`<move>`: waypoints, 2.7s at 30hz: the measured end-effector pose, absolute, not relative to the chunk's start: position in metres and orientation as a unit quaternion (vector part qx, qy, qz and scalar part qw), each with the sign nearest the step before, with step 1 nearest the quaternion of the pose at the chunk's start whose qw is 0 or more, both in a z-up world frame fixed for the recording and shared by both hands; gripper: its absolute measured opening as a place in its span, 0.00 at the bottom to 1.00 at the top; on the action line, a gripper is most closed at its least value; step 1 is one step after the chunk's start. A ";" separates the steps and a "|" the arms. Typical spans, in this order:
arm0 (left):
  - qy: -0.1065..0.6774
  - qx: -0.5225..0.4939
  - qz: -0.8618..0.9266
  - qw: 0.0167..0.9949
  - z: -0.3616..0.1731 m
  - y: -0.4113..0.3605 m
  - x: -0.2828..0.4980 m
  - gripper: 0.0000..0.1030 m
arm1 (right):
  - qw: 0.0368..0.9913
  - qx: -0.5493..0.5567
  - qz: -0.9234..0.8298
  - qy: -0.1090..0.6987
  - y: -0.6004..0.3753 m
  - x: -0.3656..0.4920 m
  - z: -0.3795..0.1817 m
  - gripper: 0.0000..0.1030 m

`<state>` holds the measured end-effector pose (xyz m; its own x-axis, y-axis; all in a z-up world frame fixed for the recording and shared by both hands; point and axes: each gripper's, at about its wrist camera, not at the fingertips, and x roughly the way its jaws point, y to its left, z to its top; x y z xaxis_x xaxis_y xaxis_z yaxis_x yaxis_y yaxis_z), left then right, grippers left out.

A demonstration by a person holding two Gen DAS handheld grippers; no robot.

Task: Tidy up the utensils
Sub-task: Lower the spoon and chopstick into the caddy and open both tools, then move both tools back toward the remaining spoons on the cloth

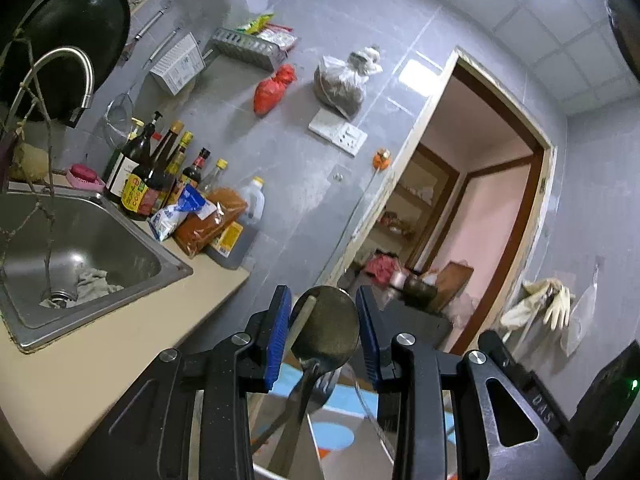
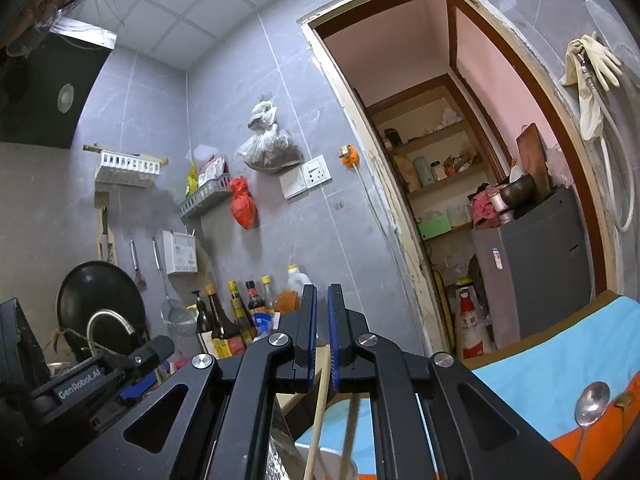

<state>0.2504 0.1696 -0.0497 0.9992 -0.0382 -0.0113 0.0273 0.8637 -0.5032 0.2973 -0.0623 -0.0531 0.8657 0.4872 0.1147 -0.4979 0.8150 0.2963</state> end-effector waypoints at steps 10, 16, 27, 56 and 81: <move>0.059 -0.211 -0.025 0.975 -0.037 0.145 0.246 0.41 | 0.955 0.155 0.250 0.028 -0.083 0.290 -0.047 0.27; 0.079 -0.178 -0.010 0.981 -0.022 0.125 0.241 0.59 | 0.959 0.150 0.236 0.052 -0.110 0.281 -0.038 0.47; 0.091 -0.102 0.038 0.990 -0.008 0.063 0.230 0.96 | 0.968 0.117 0.202 0.092 -0.178 0.273 -0.018 0.83; 0.213 -0.016 -0.106 0.971 -0.058 -0.098 0.275 0.96 | 0.962 0.072 0.092 0.248 -0.328 0.268 -0.080 1.00; 0.411 -0.059 -0.142 0.898 -0.148 -0.081 0.430 0.95 | 0.891 0.047 0.149 0.426 -0.275 0.369 -0.151 0.47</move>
<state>0.4300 -0.0812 -0.1477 0.6214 -0.3039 -0.7222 0.2070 0.9526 -0.2227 0.3688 -0.2751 -0.1510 0.5933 0.3058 -0.7446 -0.2256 0.9511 0.2108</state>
